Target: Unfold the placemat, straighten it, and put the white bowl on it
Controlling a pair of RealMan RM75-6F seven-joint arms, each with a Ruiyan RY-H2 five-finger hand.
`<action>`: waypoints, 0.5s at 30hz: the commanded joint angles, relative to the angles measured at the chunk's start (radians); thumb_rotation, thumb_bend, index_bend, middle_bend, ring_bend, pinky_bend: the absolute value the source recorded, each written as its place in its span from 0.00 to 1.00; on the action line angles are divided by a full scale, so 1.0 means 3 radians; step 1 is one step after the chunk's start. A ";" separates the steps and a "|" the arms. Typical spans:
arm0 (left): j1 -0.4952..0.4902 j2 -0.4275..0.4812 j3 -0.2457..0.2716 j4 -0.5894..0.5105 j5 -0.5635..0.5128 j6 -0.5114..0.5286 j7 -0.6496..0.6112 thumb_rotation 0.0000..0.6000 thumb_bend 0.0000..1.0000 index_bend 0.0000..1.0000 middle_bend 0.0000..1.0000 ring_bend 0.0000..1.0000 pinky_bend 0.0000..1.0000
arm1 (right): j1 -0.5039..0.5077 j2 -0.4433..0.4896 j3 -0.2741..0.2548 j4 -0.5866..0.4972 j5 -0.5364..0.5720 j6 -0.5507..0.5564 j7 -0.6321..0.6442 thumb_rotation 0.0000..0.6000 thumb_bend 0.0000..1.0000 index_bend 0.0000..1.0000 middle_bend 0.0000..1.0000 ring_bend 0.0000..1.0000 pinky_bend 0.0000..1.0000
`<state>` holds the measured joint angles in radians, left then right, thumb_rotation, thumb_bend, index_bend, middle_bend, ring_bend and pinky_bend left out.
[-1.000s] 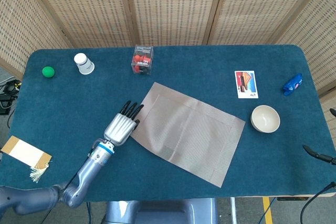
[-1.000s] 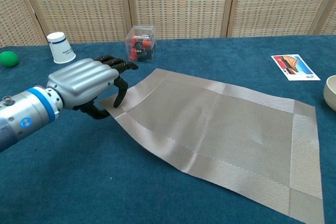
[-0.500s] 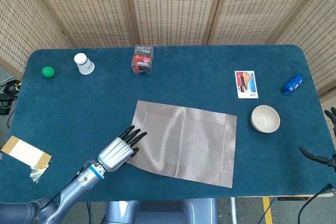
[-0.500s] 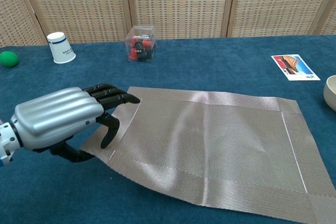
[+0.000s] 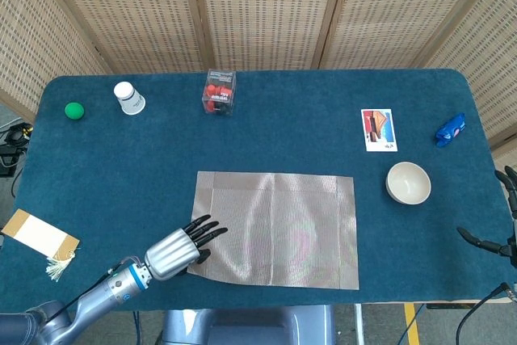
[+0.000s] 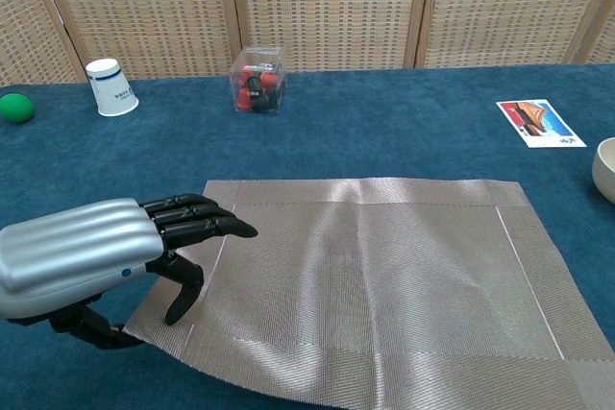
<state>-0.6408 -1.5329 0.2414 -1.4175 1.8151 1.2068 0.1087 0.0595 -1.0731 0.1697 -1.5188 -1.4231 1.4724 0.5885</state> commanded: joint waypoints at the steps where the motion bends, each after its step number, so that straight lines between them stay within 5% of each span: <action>1: -0.0012 0.0011 0.0035 0.0034 0.0074 -0.0004 -0.0088 1.00 0.55 0.66 0.00 0.00 0.00 | 0.0001 0.0000 -0.0002 -0.0002 -0.0001 -0.0002 -0.0003 1.00 0.17 0.12 0.00 0.00 0.00; 15: 0.0038 0.0008 0.0072 0.0050 0.0247 0.0033 -0.0226 1.00 0.54 0.63 0.00 0.00 0.00 | 0.0004 0.0010 -0.0023 -0.0027 -0.0007 -0.0016 -0.0031 1.00 0.17 0.12 0.00 0.00 0.00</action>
<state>-0.6311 -1.5313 0.2621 -1.4013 1.8881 1.2158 0.0435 0.0607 -1.0702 0.1628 -1.5270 -1.4252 1.4675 0.5792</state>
